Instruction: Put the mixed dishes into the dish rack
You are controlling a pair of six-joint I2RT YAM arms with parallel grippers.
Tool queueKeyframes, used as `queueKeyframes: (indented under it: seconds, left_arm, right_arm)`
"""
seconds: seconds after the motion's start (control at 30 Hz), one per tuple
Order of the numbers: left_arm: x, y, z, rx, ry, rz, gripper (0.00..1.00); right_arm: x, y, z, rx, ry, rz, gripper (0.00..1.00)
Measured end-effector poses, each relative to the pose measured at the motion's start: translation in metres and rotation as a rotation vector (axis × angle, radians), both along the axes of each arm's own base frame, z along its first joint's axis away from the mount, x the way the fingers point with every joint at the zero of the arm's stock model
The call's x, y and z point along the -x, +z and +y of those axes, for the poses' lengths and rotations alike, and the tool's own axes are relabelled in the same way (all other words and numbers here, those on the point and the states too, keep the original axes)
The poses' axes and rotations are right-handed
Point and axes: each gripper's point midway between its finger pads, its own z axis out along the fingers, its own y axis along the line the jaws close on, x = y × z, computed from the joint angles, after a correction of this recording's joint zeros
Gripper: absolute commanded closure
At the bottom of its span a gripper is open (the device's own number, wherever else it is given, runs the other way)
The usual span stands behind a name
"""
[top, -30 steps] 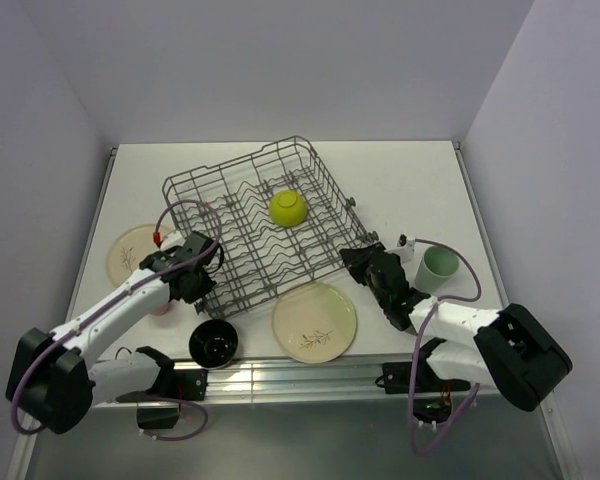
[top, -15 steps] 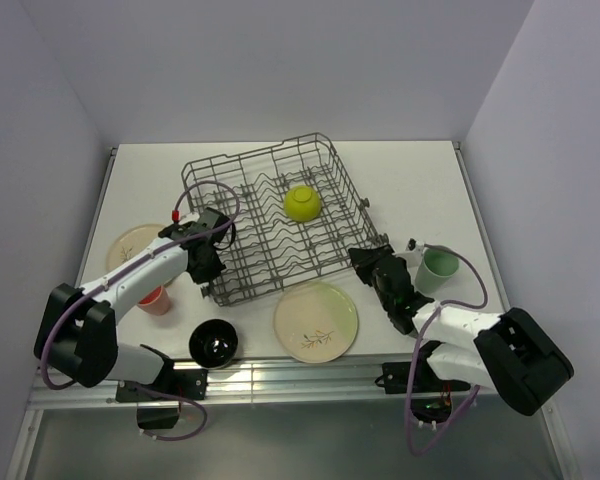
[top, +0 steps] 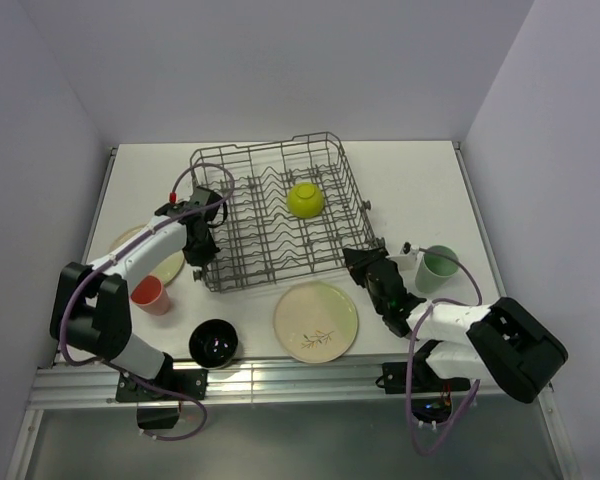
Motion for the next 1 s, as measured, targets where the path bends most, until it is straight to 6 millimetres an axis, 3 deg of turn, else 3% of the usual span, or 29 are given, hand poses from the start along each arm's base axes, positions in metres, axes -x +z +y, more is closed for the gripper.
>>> queueKeyframes:
  seconds: [0.27, 0.33, 0.4, 0.43, 0.53, 0.57, 0.63, 0.73, 0.9, 1.0]
  left_arm:
    - [-0.014, 0.004, 0.003, -0.019, -0.028, 0.014, 0.98]
    - [-0.017, 0.004, 0.004, -0.018, -0.032, 0.021, 0.79]
    - [-0.022, 0.005, 0.005, -0.016, -0.016, 0.018, 0.54]
    - [-0.028, 0.005, 0.006, -0.012, 0.012, -0.003, 0.49]
    - [-0.052, 0.012, 0.001, 0.029, 0.074, -0.088, 0.29]
    - [-0.058, 0.015, 0.001, 0.037, 0.09, -0.112, 0.25]
    - [-0.068, 0.018, 0.002, 0.046, 0.117, -0.156, 0.21]
    - [-0.073, 0.022, 0.003, 0.059, 0.141, -0.182, 0.17]
    - [-0.072, 0.036, -0.001, 0.104, 0.148, -0.229, 0.15]
    - [-0.069, 0.048, -0.005, 0.143, 0.137, -0.263, 0.15]
  right_arm:
    - [0.006, 0.003, 0.002, -0.002, -0.005, 0.0, 0.98]
    - [0.006, 0.004, 0.003, -0.001, -0.003, -0.001, 0.95]
    - [0.006, 0.004, 0.005, 0.001, 0.002, -0.001, 0.85]
    - [0.007, 0.004, 0.007, 0.003, 0.011, 0.001, 0.78]
    - [0.012, 0.001, 0.015, 0.027, 0.064, 0.013, 0.45]
    - [0.016, -0.001, 0.022, 0.043, 0.106, 0.021, 0.3]
    - [0.027, -0.007, 0.036, 0.073, 0.202, 0.044, 0.15]
    - [0.039, -0.011, 0.05, 0.101, 0.301, 0.06, 0.05]
    - [0.049, -0.019, 0.053, 0.164, 0.375, 0.076, 0.02]
    - [0.052, -0.013, 0.05, 0.188, 0.394, 0.056, 0.02]
